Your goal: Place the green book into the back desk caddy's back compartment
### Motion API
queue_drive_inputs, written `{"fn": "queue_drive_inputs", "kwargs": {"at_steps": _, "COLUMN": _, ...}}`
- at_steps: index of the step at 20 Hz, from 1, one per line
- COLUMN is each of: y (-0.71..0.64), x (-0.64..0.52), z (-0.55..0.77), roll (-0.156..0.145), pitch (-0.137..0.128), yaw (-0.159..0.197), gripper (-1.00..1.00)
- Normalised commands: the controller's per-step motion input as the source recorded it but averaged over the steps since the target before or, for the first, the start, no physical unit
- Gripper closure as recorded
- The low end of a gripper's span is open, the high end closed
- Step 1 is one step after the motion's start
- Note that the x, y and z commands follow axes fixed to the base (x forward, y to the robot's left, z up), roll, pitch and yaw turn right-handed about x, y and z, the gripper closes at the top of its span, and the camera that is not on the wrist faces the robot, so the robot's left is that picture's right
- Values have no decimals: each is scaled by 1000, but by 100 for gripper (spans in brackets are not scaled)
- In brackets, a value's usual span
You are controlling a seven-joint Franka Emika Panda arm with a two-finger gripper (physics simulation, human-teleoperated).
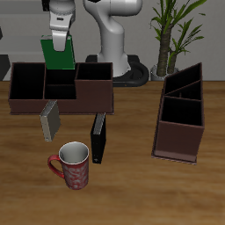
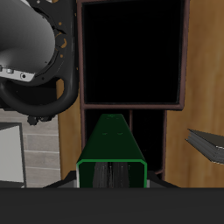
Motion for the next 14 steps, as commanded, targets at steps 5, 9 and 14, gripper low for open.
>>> {"fn": "queue_drive_inputs", "kwargs": {"at_steps": 5, "y": 16, "x": -6, "z": -121, "roll": 6, "pitch": 28, "yaw": 10, "gripper": 100}}
{"fn": "queue_drive_inputs", "kwargs": {"at_steps": 9, "y": -34, "x": -20, "z": -117, "roll": -3, "pitch": 22, "yaw": 9, "gripper": 100}}
{"fn": "queue_drive_inputs", "kwargs": {"at_steps": 14, "y": -50, "x": -42, "z": -66, "roll": -7, "pitch": 10, "yaw": -1, "gripper": 100}}
